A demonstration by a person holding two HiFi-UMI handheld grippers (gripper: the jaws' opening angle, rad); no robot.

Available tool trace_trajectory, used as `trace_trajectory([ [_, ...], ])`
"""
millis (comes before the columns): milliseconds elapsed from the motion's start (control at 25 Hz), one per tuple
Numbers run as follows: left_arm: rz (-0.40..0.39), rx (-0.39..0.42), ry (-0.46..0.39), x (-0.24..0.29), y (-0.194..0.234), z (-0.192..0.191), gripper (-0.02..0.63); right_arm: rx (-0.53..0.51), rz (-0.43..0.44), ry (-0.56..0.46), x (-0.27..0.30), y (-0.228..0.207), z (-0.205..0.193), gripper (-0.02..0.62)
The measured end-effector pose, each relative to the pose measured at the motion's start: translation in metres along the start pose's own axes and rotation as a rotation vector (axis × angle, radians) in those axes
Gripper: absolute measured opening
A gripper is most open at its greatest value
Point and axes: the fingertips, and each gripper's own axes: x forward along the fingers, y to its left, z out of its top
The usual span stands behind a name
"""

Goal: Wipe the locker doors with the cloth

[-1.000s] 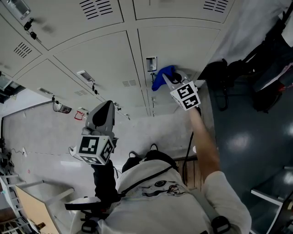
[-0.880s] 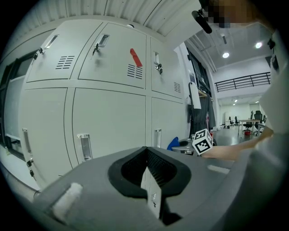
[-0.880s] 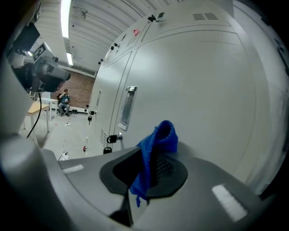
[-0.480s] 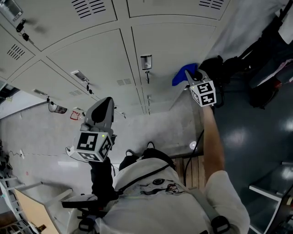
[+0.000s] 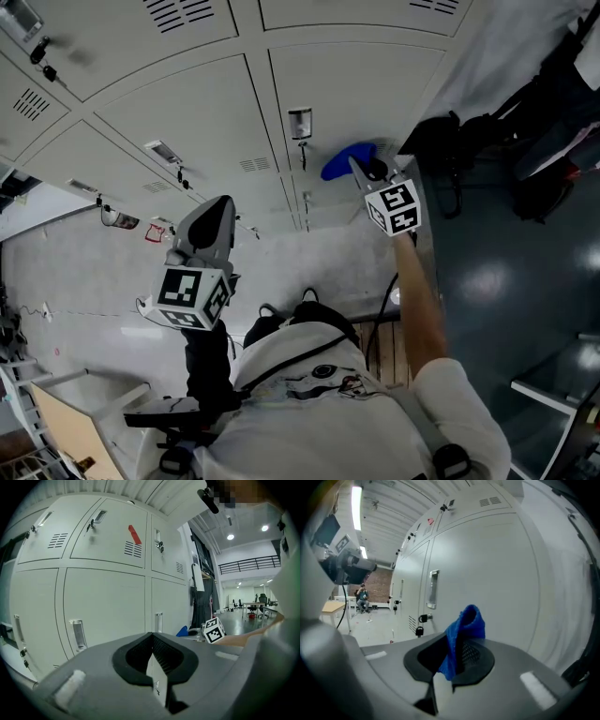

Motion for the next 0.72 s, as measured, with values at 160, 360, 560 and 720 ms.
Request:
trace_trajectory([
  [160,0.008,-0.006,0.003,-0.003,0.001,-0.002,-0.002,-0.019,0.125,0.002,0.029,0.051,-0.002,0.038],
  [360,0.025,-0.003,0.002,-0.008,0.005,-0.001,-0.002,-0.064,0.186,0.042,0.073,0.085,-0.010,0.038],
  [560,0.056,-0.002,0.004,-0.016,0.014,-0.001,-0.002,-0.081,0.165,0.067,0.092,0.084,-0.018,0.037],
  [720,0.071,-0.005,0.002,-0.018,0.019,0.000,-0.002,-0.059,0.122,0.117,0.075,0.058,-0.033,0.037],
])
